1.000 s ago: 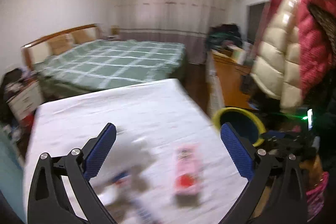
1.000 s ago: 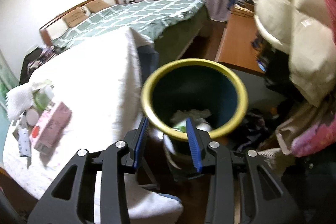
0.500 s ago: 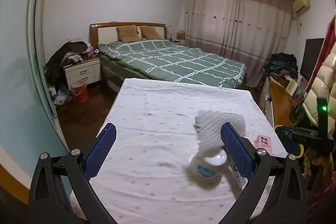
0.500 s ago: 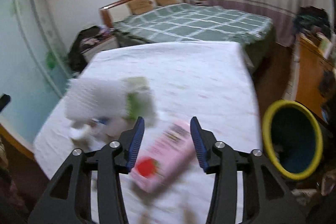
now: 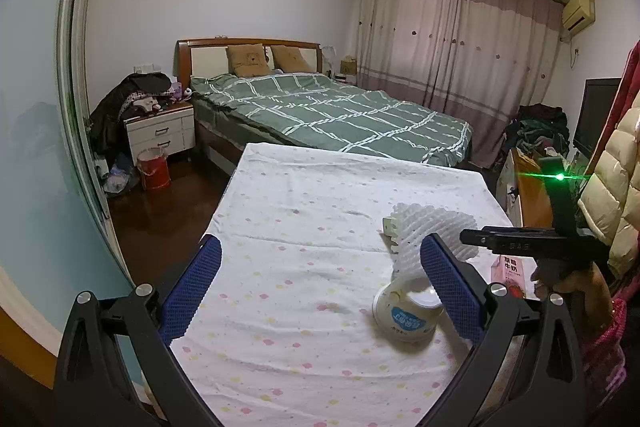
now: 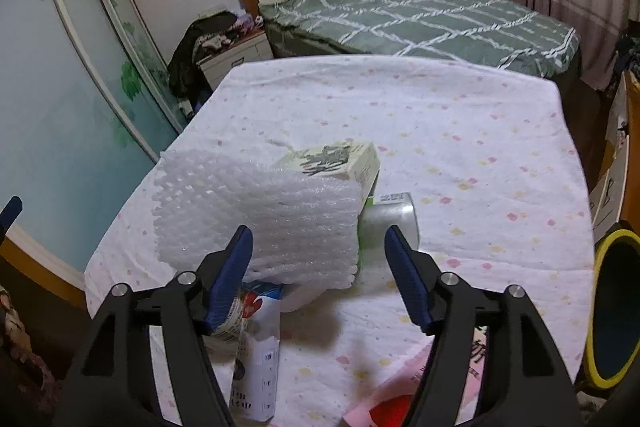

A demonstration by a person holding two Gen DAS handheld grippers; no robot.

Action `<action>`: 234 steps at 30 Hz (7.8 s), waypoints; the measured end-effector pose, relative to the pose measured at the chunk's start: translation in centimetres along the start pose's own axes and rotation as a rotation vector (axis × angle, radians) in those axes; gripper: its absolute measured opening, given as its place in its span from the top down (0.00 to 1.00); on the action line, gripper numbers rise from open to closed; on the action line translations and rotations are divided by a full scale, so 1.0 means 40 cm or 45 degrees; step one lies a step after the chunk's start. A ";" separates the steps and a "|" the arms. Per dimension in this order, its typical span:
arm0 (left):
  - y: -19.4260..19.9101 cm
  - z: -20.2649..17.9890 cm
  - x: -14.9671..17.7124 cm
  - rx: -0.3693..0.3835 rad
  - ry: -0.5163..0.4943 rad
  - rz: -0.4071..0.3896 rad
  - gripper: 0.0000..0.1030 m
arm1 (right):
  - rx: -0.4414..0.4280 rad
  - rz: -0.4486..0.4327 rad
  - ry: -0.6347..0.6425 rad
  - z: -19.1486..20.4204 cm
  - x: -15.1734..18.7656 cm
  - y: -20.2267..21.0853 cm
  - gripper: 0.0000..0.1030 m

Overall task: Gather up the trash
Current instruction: 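Grasp the white foam net with the right tool and lift it, then carry the foam net into the yellow-rimmed bin and open the right tool, then grasp the upturned white tub with the left tool and lift it, then carry the white tub over the bin and open the left tool, then grasp the blue-and-white toothpaste tube with the right tool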

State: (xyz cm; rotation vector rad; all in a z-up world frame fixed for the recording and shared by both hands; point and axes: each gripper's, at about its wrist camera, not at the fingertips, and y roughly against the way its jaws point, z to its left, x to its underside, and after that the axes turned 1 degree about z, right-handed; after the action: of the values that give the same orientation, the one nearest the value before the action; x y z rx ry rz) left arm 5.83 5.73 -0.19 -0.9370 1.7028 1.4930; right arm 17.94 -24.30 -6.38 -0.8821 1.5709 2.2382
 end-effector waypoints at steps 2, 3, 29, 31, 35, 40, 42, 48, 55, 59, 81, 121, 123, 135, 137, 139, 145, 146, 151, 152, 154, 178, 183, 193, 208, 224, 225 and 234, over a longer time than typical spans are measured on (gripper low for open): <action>-0.006 -0.005 0.000 0.003 -0.003 0.005 0.05 | -0.014 0.012 -0.002 -0.003 0.007 -0.008 0.36; -0.007 -0.003 -0.001 0.005 -0.003 0.007 0.05 | -0.023 0.016 -0.004 -0.003 0.008 -0.011 0.36; -0.023 -0.056 0.017 0.027 -0.049 0.030 0.05 | -0.028 -0.338 0.075 0.054 0.036 0.273 0.94; -0.022 -0.062 0.015 0.035 -0.055 0.031 0.05 | -0.004 -0.378 0.061 0.044 0.040 0.302 0.94; -0.027 -0.075 0.017 0.047 -0.068 0.039 0.05 | 0.056 -0.444 -0.001 -0.006 0.052 0.357 0.94; -0.045 -0.098 0.022 0.070 -0.085 0.058 0.05 | 0.149 -0.488 -0.102 -0.101 0.079 0.408 0.94; -0.053 -0.109 0.024 0.081 -0.093 0.064 0.05 | 0.211 -0.496 -0.154 -0.149 0.097 0.426 0.94; -0.076 -0.160 0.028 0.124 -0.129 0.083 0.05 | 0.382 -0.492 -0.311 -0.304 0.165 0.463 0.94; -0.101 -0.227 0.037 0.170 -0.187 0.112 0.05 | 0.548 -0.435 -0.489 -0.474 0.254 0.457 0.94; -0.105 -0.255 0.038 0.185 -0.217 0.120 0.05 | 0.608 -0.384 -0.582 -0.557 0.297 0.434 0.94; -0.142 -0.272 0.051 0.198 -0.243 0.176 0.05 | 0.743 -0.226 -0.776 -0.756 0.368 0.311 0.79; -0.465 -0.297 0.204 0.302 -0.528 0.478 0.21 | 0.618 -0.240 -0.671 -0.648 0.326 0.311 0.76; -0.457 -0.288 0.203 0.297 -0.525 0.476 0.21 | 0.612 -0.243 -0.669 -0.646 0.326 0.312 0.76; -0.285 -0.274 0.108 0.261 -0.499 0.330 0.21 | 0.617 -0.276 -0.652 -0.631 0.349 0.339 0.76; -0.262 -0.309 0.088 0.319 -0.512 0.304 0.21 | 0.645 -0.287 -0.656 -0.633 0.364 0.358 0.76; -0.250 -0.370 0.062 0.398 -0.533 0.279 0.21 | 0.674 -0.303 -0.663 -0.636 0.382 0.380 0.76; -0.283 -0.603 0.014 0.616 -0.636 0.282 0.21 | 0.745 -0.351 -0.692 -0.655 0.444 0.448 0.76; -0.296 -0.648 0.013 0.645 -0.654 0.295 0.21 | 0.753 -0.353 -0.693 -0.658 0.452 0.455 0.76; -0.374 -0.878 0.018 0.770 -0.722 0.391 0.21 | 0.785 -0.377 -0.713 -0.679 0.501 0.498 0.72; -0.384 -0.922 0.025 0.786 -0.734 0.402 0.21 | 0.793 -0.382 -0.719 -0.684 0.513 0.508 0.72; -0.417 -1.013 0.038 0.812 -0.753 0.427 0.21 | 0.792 -0.381 -0.725 -0.694 0.526 0.518 0.72; -0.631 -1.417 0.156 0.813 -0.684 0.572 0.09 | 0.767 -0.387 -0.774 -0.733 0.592 0.554 0.67; -0.501 -1.261 0.083 0.806 -0.615 0.453 0.08 | 0.734 -0.372 -0.746 -0.713 0.578 0.526 0.67; -0.315 -0.839 0.005 0.588 -0.476 0.256 0.05 | 0.656 -0.319 -0.623 -0.605 0.499 0.446 0.66; -0.189 -0.238 0.010 0.176 -0.122 0.140 0.05 | 0.476 -0.236 -0.308 -0.283 0.344 0.287 0.59; -0.117 -0.097 0.019 0.035 -0.040 0.069 0.05 | 0.159 -0.179 0.049 0.060 0.252 0.138 0.59; -0.113 -0.084 0.018 0.023 -0.030 0.065 0.05 | 0.145 -0.162 0.067 0.077 0.249 0.122 0.59; -0.109 -0.064 0.024 0.004 -0.012 0.072 0.05 | 0.095 -0.057 0.107 0.137 0.224 0.020 0.59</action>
State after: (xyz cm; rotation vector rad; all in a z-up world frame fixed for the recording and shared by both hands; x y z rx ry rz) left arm 9.01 2.73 -2.92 -0.8853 1.7371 1.5283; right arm 8.76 -20.68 -10.02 -0.9920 1.6433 2.1230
